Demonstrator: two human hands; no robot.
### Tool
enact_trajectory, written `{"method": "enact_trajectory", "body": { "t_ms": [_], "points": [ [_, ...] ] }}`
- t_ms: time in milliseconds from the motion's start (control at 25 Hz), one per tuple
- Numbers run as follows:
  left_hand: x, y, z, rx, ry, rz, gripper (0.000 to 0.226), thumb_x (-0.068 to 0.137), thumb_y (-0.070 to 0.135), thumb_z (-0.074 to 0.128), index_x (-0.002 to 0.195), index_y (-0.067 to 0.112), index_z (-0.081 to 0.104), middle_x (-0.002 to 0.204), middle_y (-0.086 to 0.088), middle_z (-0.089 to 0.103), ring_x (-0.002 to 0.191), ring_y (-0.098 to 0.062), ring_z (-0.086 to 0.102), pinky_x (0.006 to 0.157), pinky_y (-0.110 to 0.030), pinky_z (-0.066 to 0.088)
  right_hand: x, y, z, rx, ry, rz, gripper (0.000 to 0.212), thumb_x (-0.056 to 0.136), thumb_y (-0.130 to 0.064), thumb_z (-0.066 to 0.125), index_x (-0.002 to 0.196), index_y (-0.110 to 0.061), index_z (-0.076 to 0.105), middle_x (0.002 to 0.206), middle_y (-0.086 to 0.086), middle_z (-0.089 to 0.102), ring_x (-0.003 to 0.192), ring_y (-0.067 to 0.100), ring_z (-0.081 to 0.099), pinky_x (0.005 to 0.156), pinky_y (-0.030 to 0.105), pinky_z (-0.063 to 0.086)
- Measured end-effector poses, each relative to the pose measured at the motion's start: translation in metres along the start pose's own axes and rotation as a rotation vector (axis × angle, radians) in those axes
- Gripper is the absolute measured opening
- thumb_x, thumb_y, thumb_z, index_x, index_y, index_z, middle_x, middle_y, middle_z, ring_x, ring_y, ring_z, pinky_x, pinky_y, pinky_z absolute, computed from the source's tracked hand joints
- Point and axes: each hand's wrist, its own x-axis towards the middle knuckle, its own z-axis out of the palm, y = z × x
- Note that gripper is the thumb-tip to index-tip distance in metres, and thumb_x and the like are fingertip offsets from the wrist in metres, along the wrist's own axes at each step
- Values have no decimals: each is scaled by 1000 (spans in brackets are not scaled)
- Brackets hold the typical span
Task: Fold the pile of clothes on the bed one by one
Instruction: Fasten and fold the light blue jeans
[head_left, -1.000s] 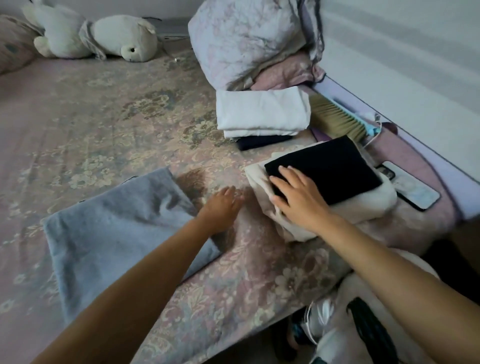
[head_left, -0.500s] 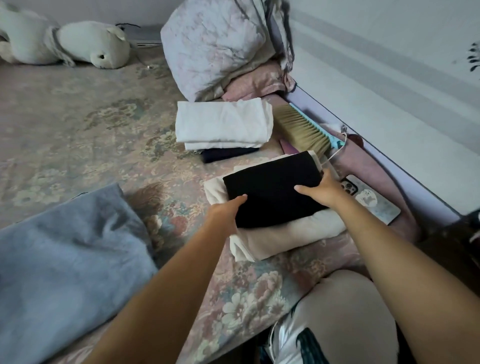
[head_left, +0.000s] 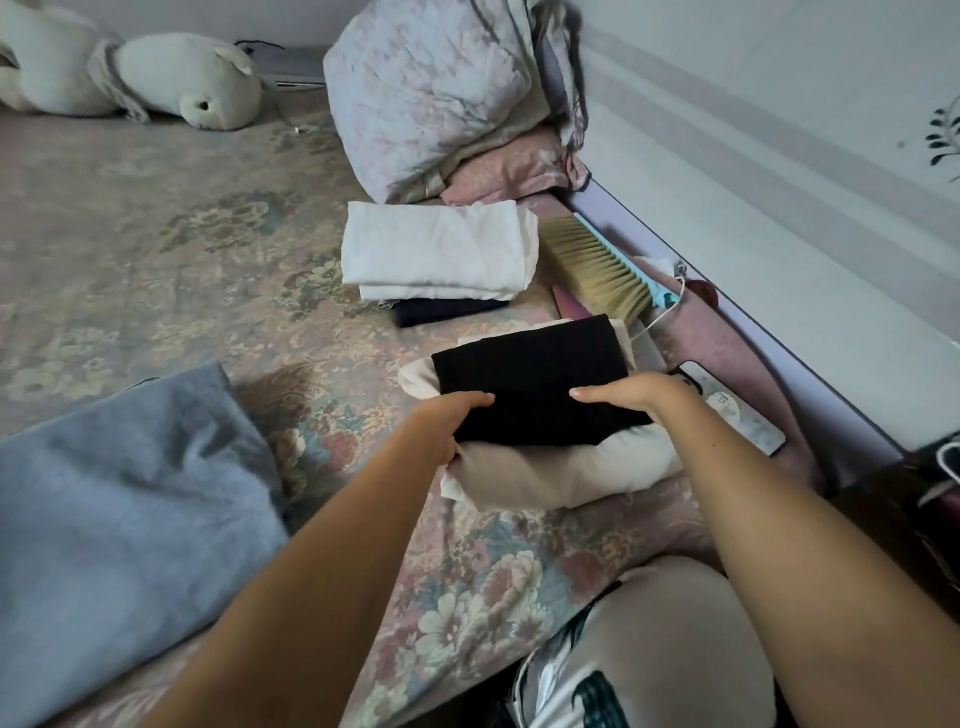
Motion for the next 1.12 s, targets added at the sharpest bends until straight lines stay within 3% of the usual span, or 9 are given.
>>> {"method": "enact_trajectory", "body": {
  "t_ms": [200,320,400,480,600,680,840,1000,1120],
  "points": [
    [-12,16,-13,40,17,76,20,82,17,67,99,10,60,89,-7,63,73,-21,58,61,-28,45,-18,2,0,-1,51,18,96,76,-64,63,145,-7,31,153,13,28,139,29,30,110,40,29],
    [-18,7,-45,76,111,119,27,81,15,68,105,10,57,86,-7,61,72,-21,56,57,-25,40,-27,-2,24,-148,219,-77,100,73,-65,65,146,-8,29,150,15,33,135,32,35,107,41,35],
    [-21,-8,-75,83,201,150,36,76,14,71,109,7,55,91,-11,63,74,-25,60,58,-27,47,-34,-5,53,-163,263,-159,101,74,-63,66,148,-8,24,151,14,31,136,32,35,107,40,36],
    [-26,-20,-104,81,246,203,43,73,9,73,111,9,55,99,-15,65,83,-31,63,68,-39,54,-43,-8,80,-178,218,-223,99,77,-62,63,149,-10,20,149,14,35,133,32,39,102,37,39],
    [-34,-34,-123,134,301,332,40,77,1,70,109,13,51,95,-6,61,86,-24,59,70,-33,48,-58,-13,103,-172,96,-290,86,84,-55,60,151,-21,18,139,13,48,124,29,48,88,29,38],
    [-31,-43,-125,252,319,393,52,75,2,71,121,10,48,106,-6,61,95,-22,57,80,-32,46,-62,-16,107,-55,46,-244,80,84,-47,66,147,-14,29,137,10,50,123,26,49,85,26,37],
    [-26,-51,-123,312,306,412,67,72,9,71,132,16,40,115,-6,59,105,-23,57,87,-34,47,-58,-19,99,242,-65,-157,74,79,-44,72,138,-11,44,145,7,42,132,22,40,103,30,33],
    [-36,-52,-126,150,236,468,55,74,6,75,123,15,52,105,-1,64,97,-17,60,83,-30,47,-54,-23,90,384,-142,-86,85,79,-55,67,147,-18,32,157,0,21,144,19,17,115,37,15],
    [-48,-50,-130,46,188,502,47,76,2,73,117,16,55,100,1,65,89,-13,61,77,-25,47,-53,-25,86,340,-153,-54,125,43,-66,84,148,-21,31,157,0,22,144,24,20,117,43,17]
  ]
}}
